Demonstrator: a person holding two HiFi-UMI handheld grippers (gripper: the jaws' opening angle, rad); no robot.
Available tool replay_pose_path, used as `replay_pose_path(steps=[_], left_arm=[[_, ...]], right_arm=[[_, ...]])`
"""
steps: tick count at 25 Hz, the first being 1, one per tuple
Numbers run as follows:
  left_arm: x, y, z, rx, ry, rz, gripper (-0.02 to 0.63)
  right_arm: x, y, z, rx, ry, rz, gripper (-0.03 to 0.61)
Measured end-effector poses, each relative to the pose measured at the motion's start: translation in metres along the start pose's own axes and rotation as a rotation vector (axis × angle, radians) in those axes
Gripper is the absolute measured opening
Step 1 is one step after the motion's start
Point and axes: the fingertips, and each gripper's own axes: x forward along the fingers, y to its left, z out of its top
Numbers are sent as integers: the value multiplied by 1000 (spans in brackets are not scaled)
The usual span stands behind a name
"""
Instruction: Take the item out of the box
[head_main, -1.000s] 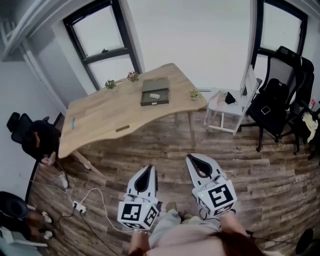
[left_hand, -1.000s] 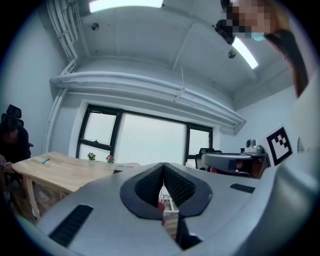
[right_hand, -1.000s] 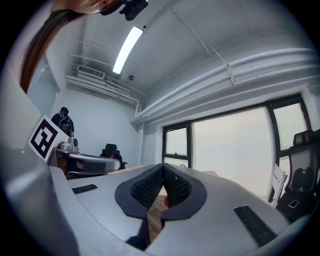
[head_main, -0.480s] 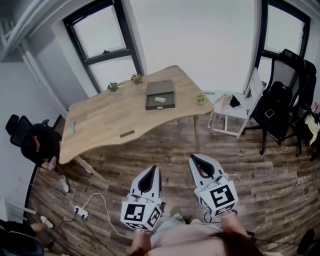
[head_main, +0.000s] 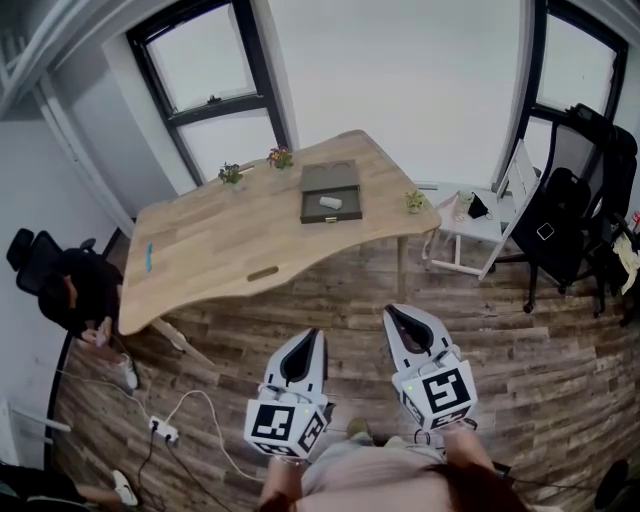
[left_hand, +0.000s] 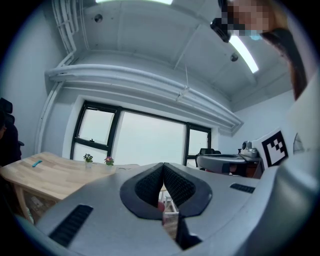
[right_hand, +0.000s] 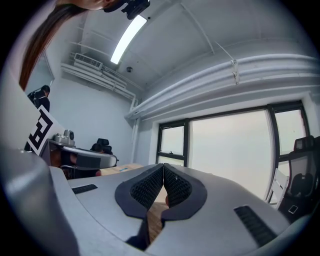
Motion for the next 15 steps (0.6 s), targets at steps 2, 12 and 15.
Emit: replay_pose_path(steps=[2,12,15], left_arm=[[2,7,1,7,1,-12,2],[10,30,2,5,10,-58,2],[15,34,2,-4,13,-72,2]], right_arm=[[7,2,0,-5,-1,-8,0],[32,12,-2,-40,10,-52,1],[38,11,-3,-38,15,-56,0]])
